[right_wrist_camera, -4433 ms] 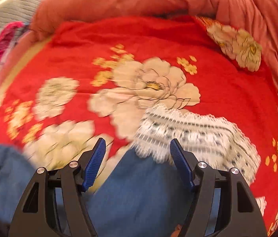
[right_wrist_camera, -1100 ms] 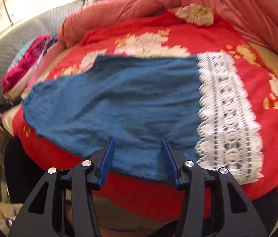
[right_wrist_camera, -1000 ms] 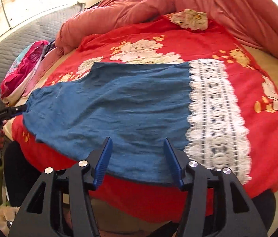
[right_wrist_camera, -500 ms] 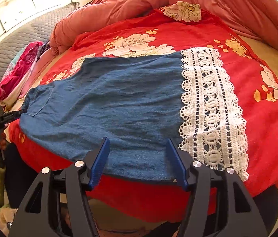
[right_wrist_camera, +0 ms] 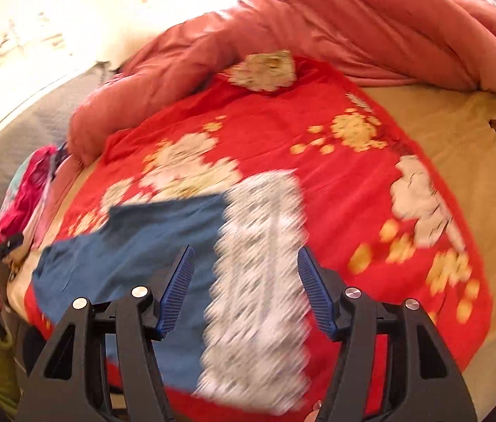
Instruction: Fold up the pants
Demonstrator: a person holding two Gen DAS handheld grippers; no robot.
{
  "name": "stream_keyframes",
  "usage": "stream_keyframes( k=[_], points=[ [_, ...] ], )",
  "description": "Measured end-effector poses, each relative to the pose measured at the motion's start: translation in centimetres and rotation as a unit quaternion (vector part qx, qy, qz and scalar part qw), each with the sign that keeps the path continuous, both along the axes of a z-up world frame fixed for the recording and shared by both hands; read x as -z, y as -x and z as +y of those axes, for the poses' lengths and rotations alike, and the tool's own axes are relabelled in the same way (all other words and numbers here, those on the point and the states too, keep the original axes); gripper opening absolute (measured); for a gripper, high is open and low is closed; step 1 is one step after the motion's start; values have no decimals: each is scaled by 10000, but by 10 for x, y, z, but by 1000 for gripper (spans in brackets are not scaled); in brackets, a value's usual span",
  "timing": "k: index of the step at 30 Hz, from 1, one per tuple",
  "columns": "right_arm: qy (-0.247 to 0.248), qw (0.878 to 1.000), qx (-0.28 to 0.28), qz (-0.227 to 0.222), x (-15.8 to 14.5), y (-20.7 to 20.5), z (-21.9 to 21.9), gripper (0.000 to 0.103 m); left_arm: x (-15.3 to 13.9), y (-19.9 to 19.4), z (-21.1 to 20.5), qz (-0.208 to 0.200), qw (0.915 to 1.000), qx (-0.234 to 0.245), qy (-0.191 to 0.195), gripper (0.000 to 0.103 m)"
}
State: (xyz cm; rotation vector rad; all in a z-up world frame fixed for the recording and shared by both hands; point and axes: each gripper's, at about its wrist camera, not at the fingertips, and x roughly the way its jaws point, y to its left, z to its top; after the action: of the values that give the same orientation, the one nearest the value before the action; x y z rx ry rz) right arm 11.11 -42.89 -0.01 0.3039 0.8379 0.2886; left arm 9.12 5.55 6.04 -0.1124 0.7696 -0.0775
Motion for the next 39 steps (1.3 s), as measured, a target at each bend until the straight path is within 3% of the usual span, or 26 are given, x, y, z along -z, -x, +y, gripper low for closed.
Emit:
stream_keyframes(
  k=[4, 8, 13, 16, 21, 23, 24, 25, 28, 33, 39],
  points=[
    [-190, 9995, -139, 196, 7, -46, -12, 61, 21, -47, -51, 533, 9958, 701, 238, 49],
    [-335, 9978, -267, 508, 24, -80, -12, 61, 43, -80, -91, 861, 9897, 1139, 24, 49],
    [-497, 9939, -505, 845, 49, -106, -11, 58, 70, -116, -109, 1101, 9850, 1319, -146, 49],
    [-587, 9927, -663, 812, 55, -109, -7, 46, 83, -130, -110, 1235, 9827, 1378, -75, 49],
    [-679, 9909, -952, 660, 58, -102, 0, 26, 110, -149, -107, 1619, 9746, 1468, 493, 48],
    [-650, 9915, -1000, 526, 55, -98, 2, 23, 114, -149, -109, 1648, 9726, 1517, 629, 32],
    [-649, 9921, -997, 407, 50, -94, 2, 22, 113, -149, -110, 1665, 9704, 1584, 747, 11],
    [-641, 9926, -986, 291, 45, -91, 2, 21, 111, -147, -111, 1664, 9676, 1674, 894, 7],
    [-617, 9935, -958, -59, 24, -88, 1, 21, 98, -140, -117, 1478, 9709, 1755, 679, 6],
    [109, 9949, -986, -200, 4, -111, 17, 21, 88, -152, -119, 1273, 9796, 1486, 448, 6],
    [1112, 9881, -1004, 337, 42, -132, 38, 25, 113, -159, -125, 1208, 9842, 1293, -45, 10]
  ],
)
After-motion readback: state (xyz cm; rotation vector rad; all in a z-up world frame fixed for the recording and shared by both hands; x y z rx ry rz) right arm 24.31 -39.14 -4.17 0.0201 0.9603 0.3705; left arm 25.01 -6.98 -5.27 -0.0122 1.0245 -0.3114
